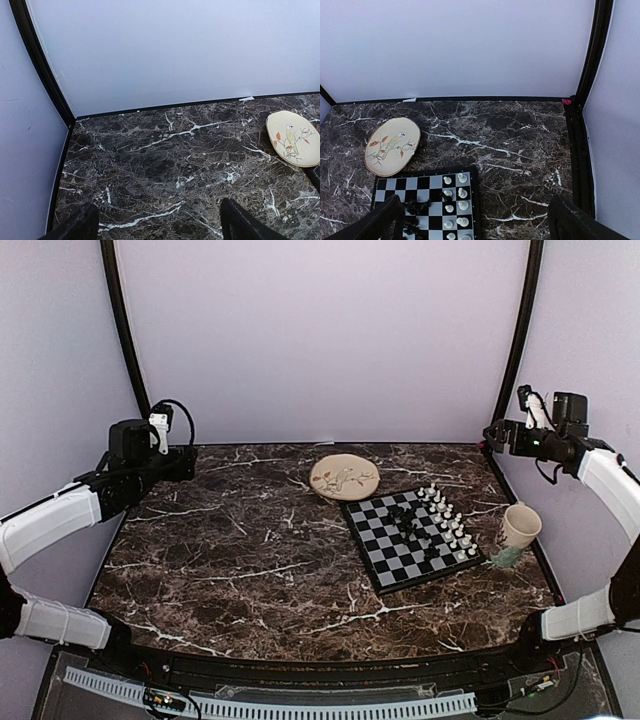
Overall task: Set up the chess pieces on the board
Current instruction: Move the chessboard to the center of the board.
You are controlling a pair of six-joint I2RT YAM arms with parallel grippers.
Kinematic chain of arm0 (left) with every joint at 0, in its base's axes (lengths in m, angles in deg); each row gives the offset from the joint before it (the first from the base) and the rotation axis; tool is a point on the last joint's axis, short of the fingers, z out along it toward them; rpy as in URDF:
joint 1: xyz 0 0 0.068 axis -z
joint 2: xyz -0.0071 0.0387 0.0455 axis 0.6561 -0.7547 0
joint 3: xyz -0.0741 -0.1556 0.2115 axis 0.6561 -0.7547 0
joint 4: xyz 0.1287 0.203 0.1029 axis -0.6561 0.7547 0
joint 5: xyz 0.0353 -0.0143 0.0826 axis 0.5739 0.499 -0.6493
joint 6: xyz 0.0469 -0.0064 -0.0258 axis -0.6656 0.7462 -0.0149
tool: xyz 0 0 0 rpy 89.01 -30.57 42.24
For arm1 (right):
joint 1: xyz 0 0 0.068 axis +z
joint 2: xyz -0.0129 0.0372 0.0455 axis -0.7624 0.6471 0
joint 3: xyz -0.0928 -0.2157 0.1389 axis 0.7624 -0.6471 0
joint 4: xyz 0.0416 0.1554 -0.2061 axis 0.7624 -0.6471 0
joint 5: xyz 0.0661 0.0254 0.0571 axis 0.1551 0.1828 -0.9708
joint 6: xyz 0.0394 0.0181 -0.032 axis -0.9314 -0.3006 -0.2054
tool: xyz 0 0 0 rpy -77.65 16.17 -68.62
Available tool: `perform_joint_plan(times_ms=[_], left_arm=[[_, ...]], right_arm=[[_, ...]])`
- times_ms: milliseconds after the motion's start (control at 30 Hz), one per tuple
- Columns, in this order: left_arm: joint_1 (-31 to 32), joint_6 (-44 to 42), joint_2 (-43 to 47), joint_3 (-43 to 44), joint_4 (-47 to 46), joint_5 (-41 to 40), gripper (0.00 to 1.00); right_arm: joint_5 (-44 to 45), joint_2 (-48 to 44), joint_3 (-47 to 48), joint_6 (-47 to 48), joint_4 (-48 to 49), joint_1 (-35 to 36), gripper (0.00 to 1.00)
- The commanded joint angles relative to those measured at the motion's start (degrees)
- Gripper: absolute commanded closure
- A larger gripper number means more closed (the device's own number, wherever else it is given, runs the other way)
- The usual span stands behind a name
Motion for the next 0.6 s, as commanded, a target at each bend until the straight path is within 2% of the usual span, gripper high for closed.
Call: perform_joint_plan(times_ms=[0, 67, 133, 333, 567], left_arm=[[-3.2, 2.2, -0.6, -2.6, -6.8, 8.5, 0.18], [-4.3, 2.9, -1.6, -3.0, -8.1, 12.7, 0.24], [-4.8, 3.6, -3.2, -2.5, -8.3, 16.5, 0.32], [-1.2, 4.9, -9.8, 0.7, -6.6, 23.1, 0.48], [7.3, 6.4, -17.0, 3.6, -5.0, 27.5, 0.59]], right_arm=[[2.4, 0.4, -0.3, 4.9, -1.9, 0.5, 0.0], [3.3, 1.5, 0.4, 6.9, -3.4, 0.6, 0.02], [4.6, 3.3, 2.2, 9.3, -4.9, 0.8, 0.08], [9.2, 12.7, 9.3, 18.5, -11.8, 1.9, 0.38], [17.6, 27.9, 18.8, 30.3, -20.4, 4.8, 0.7]])
